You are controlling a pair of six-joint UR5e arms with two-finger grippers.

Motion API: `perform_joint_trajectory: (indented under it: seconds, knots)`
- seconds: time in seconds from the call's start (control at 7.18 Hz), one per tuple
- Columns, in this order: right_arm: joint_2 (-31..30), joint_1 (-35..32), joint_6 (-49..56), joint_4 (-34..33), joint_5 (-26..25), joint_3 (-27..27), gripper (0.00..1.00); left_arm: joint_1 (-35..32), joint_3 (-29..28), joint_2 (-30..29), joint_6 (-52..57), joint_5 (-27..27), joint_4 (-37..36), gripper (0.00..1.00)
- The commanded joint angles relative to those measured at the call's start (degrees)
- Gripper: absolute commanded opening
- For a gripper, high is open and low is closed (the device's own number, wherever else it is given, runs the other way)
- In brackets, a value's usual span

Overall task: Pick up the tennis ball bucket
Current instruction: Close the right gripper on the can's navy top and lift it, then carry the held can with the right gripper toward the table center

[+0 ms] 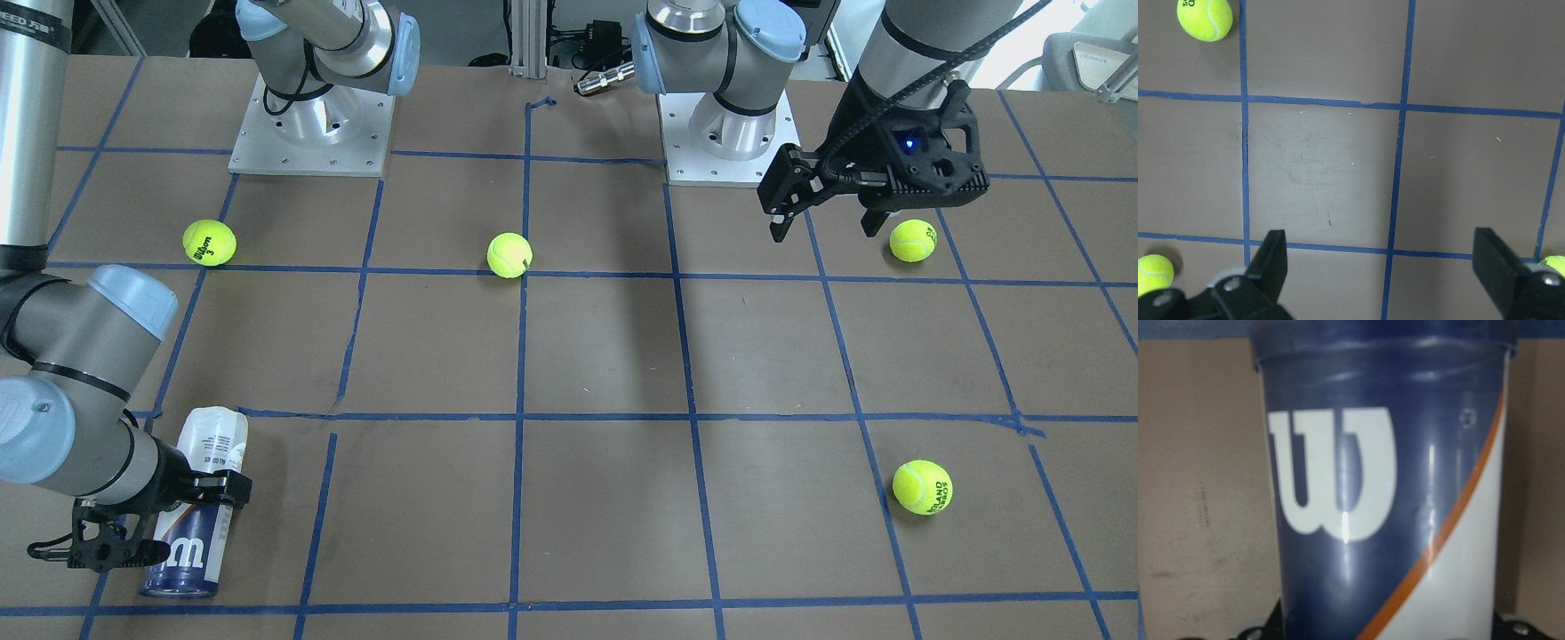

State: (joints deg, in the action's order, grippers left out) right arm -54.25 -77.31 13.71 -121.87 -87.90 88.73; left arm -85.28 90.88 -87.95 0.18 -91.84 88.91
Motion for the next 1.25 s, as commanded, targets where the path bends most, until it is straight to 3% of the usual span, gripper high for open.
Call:
perform_joint_trajectory:
  seconds: [0.0,0.42,1.11]
  knots:
    - [-0.2,-0.2,0.0,0.1,0.0,-0.2,0.73,0.1,0.0,0.1,0.0,0.0,0.0,1.0]
    - [-1.5,-1.2,-0.1,0.1,0.0,-1.2,0.7,0.1,0.0,0.1,0.0,-0.1,0.0,1.0]
    - [-4.7,-19.0,-0.9,1.5,-0.1,-5.5,0.73,0.6,0.1,0.4,0.0,-0.4,0.0,1.0]
